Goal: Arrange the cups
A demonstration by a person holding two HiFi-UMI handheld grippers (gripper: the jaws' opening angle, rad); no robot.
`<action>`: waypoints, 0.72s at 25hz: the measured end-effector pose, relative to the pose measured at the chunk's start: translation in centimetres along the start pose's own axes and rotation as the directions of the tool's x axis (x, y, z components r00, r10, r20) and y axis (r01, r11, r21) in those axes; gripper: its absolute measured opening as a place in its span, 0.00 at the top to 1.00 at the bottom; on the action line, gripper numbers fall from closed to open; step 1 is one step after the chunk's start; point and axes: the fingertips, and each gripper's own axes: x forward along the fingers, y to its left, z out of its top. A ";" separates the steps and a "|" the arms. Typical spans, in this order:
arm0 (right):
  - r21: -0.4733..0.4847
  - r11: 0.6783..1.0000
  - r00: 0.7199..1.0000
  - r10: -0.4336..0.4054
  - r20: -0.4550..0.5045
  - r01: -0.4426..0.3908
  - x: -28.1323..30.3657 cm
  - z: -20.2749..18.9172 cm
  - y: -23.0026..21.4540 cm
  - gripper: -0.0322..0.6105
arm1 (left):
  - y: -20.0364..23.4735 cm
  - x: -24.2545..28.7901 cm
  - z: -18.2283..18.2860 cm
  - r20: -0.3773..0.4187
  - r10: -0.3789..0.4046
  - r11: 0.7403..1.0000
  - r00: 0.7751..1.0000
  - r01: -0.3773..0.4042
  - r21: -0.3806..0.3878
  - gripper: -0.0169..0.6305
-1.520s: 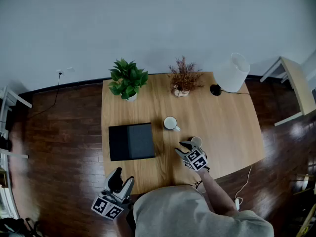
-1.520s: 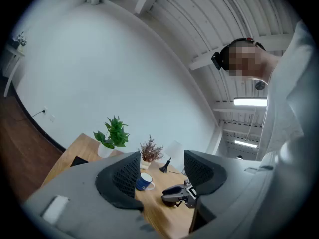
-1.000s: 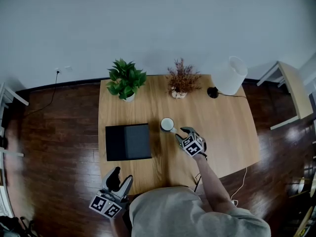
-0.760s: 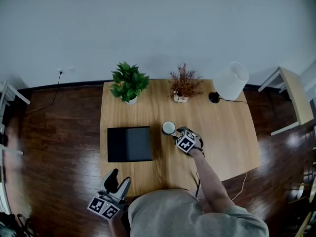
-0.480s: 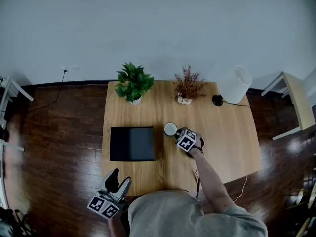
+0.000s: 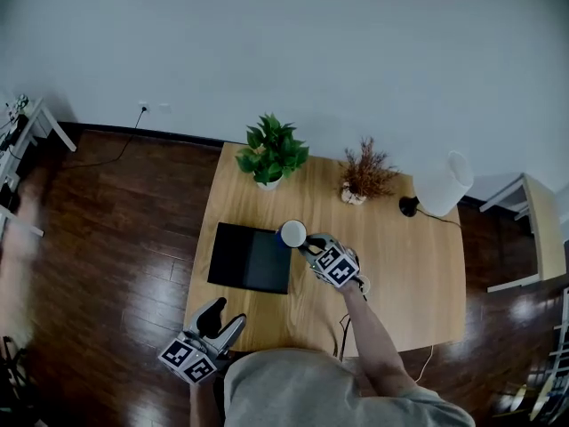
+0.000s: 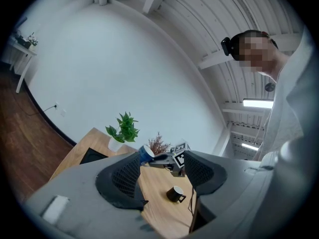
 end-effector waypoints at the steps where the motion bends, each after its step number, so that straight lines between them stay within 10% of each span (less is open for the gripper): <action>1: -0.039 0.998 0.999 0.049 0.020 -0.048 1.5 2.4 1.5 0.82 | 0.0 0.0 0.1 0.003 -0.002 1.000 1.000 0.002 0.003 0.57; 18: -0.197 0.955 0.965 0.183 -0.189 -0.220 12.7 9.5 8.4 0.82 | 2.7 -4.6 0.6 0.084 0.102 0.994 0.991 -0.099 -0.034 0.58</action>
